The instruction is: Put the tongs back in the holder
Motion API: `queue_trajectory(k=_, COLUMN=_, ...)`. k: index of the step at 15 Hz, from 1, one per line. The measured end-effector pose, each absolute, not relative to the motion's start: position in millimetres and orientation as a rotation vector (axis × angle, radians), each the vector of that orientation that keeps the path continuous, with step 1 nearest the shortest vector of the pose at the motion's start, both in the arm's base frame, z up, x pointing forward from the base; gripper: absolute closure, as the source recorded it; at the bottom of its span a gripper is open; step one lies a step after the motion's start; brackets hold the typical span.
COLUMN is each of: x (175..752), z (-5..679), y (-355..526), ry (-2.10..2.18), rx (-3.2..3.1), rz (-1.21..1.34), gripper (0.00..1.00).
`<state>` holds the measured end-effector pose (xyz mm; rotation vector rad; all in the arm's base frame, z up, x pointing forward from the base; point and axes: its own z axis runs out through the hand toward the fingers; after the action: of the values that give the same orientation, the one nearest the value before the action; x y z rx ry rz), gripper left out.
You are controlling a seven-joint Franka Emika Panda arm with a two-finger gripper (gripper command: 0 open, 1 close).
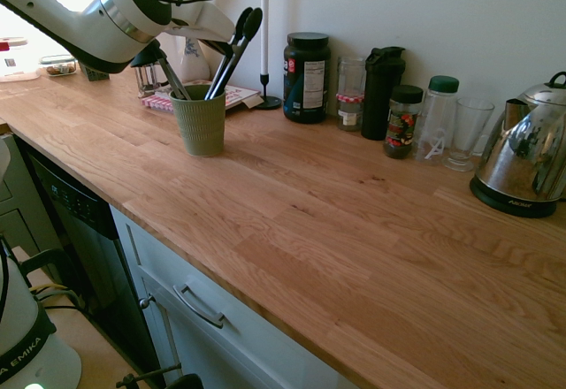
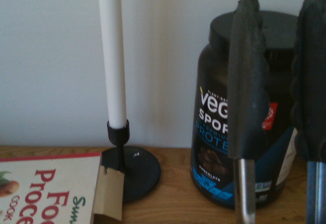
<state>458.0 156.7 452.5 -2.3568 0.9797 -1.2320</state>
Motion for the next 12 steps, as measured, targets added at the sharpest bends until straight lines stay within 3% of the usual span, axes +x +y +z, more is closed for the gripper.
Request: queue_trajectory(k=12, x=440.6, z=467.6, y=172.3, ry=1.021, rx=-2.342, rz=-1.150, gripper=0.00)
